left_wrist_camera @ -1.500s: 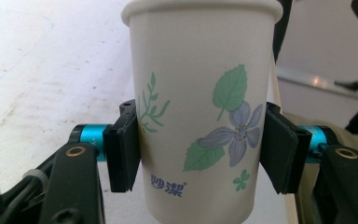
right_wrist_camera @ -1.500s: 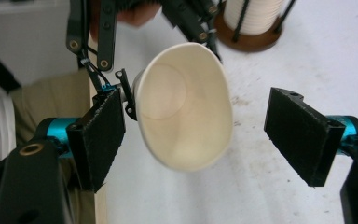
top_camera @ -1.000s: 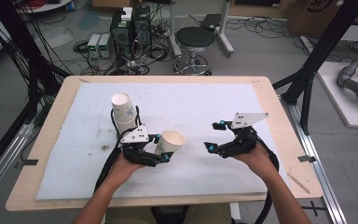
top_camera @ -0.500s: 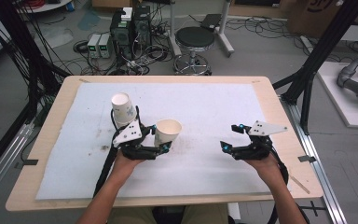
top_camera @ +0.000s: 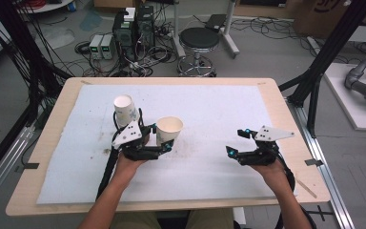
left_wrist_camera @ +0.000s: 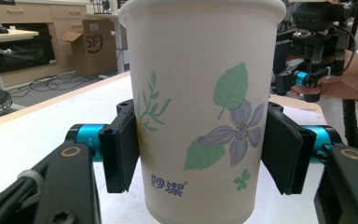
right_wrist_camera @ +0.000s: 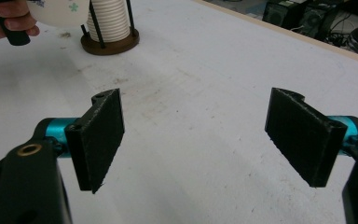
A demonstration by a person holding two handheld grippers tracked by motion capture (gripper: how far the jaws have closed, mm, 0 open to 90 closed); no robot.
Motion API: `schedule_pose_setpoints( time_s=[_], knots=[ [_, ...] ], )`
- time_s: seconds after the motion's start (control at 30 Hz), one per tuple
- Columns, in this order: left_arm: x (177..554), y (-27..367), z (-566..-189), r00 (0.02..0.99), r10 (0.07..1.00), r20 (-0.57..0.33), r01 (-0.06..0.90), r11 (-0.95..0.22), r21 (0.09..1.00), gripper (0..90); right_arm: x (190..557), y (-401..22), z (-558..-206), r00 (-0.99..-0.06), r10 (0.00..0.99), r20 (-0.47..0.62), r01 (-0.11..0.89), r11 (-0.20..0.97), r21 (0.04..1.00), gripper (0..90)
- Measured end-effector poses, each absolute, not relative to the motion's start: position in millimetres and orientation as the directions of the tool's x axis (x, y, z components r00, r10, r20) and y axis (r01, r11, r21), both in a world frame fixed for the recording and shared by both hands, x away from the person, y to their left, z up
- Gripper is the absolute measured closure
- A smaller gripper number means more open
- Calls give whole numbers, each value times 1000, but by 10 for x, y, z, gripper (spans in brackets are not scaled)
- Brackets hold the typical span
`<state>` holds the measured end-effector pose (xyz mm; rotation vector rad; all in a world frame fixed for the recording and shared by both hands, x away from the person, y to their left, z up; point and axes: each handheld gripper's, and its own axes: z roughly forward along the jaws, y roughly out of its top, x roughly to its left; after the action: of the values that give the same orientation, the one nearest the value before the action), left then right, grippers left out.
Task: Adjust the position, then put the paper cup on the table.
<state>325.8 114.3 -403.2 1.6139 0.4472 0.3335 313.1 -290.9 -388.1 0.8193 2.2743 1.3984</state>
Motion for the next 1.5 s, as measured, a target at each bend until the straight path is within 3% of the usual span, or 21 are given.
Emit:
schedule_pose_setpoints(
  time_s=[0.77, 1.07, 1.5],
  knots=[
    [3594, 841, -4053, 836, 543, -85, 111, -15, 994, 345, 3123, -3001, -3841, -760, 650, 13, 283, 312, 907, 200],
    [3743, 562, -4190, 850, 516, -105, 134, -19, 991, 344, 3101, -3023, -3843, -763, 646, 17, 278, 305, 911, 200],
    [3901, 228, -4497, 825, 559, -81, 211, -171, 963, 358, 3081, -3083, -3840, -757, 653, 25, 282, 291, 914, 200]
  ],
)
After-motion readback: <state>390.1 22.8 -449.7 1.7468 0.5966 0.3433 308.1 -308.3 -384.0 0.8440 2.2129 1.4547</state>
